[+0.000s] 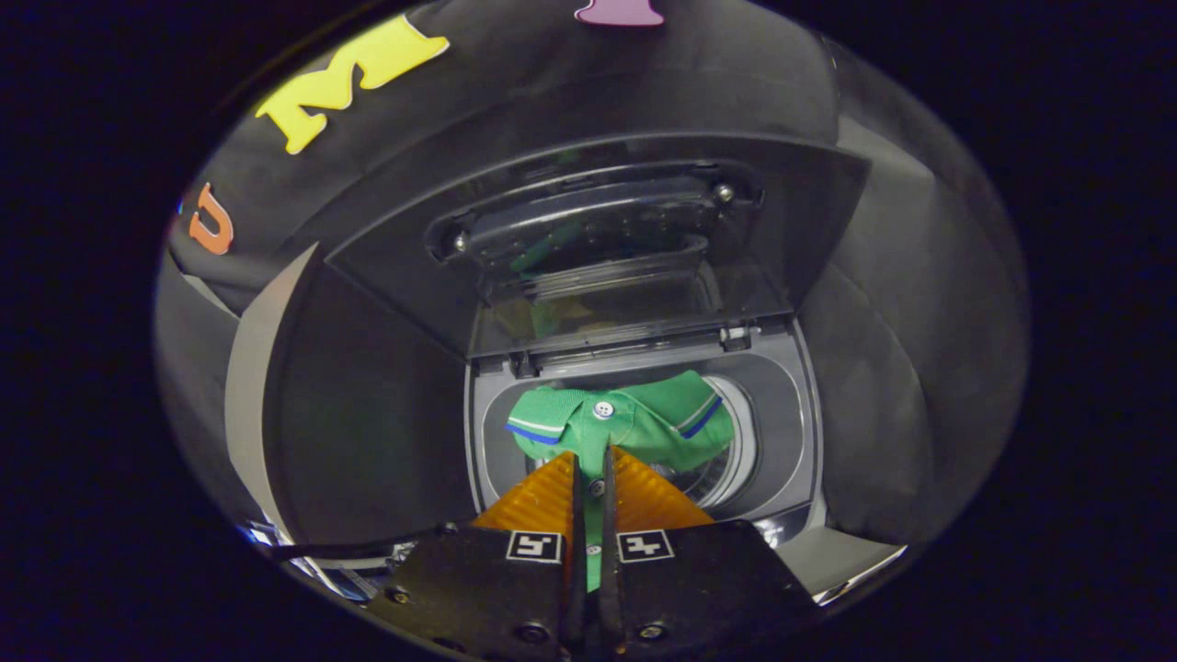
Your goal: Put the clothes into the washing machine and then close the washing machine lid.
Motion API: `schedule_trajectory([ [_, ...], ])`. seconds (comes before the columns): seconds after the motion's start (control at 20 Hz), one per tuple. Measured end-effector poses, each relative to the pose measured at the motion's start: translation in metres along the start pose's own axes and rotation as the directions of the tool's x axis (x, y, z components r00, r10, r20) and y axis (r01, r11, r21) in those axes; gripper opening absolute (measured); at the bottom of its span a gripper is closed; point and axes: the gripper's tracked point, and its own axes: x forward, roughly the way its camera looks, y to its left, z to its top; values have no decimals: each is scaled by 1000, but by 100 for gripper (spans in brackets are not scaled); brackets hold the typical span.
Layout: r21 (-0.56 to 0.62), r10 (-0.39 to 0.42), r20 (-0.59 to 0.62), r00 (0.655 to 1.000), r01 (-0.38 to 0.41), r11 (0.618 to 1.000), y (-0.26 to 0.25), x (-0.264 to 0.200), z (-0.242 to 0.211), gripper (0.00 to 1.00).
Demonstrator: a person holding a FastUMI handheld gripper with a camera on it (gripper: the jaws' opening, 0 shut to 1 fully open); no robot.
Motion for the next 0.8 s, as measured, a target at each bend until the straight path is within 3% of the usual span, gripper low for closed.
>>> schedule_trajectory([
  [0.2, -26, -4, -1, 1000, 4, 1000, -1, 14, -2, 10],
  [0.4, -65, -8, 38, 999, 10, 998, -2, 9, 13, 19],
  [0.45, -84, -6, 52, 999, 10, 996, 0, 4, 18, 29],
  [0.55, -113, 22, 89, 996, -12, 994, 11, -10, 35, 39],
  [0.8, -191, 76, 213, 974, -35, 981, 38, -56, 81, 58],
])
